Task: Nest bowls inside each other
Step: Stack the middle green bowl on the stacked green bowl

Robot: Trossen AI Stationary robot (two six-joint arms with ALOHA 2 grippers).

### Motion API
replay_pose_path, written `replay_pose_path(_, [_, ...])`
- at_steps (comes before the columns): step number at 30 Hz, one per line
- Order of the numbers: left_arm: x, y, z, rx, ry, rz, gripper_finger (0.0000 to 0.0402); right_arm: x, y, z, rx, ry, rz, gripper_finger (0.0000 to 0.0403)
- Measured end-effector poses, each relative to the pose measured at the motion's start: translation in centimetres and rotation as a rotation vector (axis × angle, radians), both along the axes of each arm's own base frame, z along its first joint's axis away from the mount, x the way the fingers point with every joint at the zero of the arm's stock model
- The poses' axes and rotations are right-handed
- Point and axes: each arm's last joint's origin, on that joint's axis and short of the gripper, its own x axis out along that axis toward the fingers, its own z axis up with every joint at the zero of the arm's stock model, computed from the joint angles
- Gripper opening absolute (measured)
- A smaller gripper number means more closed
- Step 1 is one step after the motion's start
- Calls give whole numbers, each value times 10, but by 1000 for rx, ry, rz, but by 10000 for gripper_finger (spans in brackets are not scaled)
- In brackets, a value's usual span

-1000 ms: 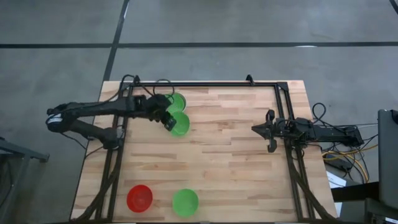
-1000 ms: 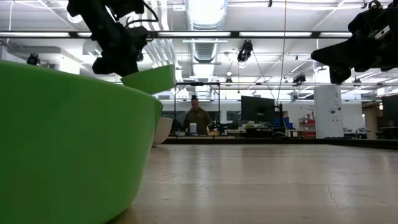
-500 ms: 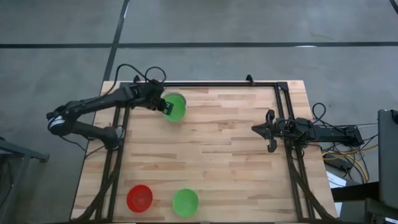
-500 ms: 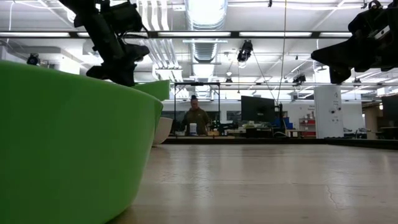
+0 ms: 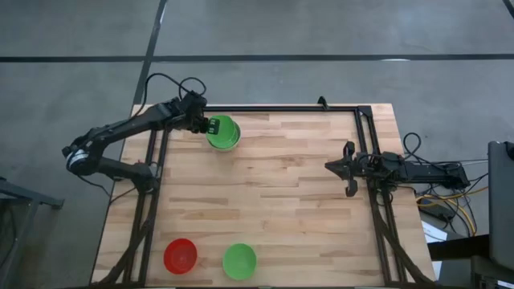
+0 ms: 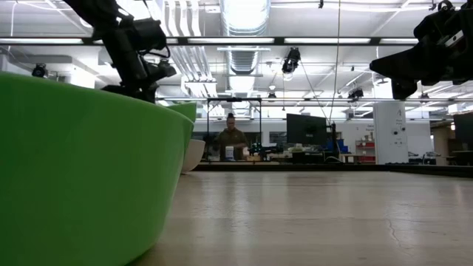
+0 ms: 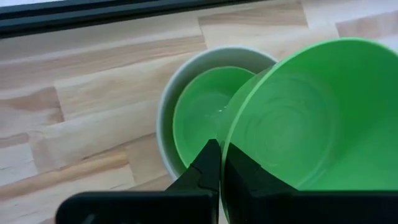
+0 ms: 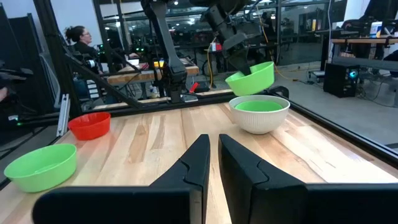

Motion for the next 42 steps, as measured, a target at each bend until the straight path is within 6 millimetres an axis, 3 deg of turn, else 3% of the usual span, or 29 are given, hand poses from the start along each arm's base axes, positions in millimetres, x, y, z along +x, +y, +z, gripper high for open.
replay_pose_path(22, [17, 22, -36, -106, 63, 59, 5, 0, 0, 0, -1, 0, -1, 34])
replay_pose_path(42, [17, 22, -39, -130, 78, 71, 24, 0, 0, 0, -1, 0, 0, 34])
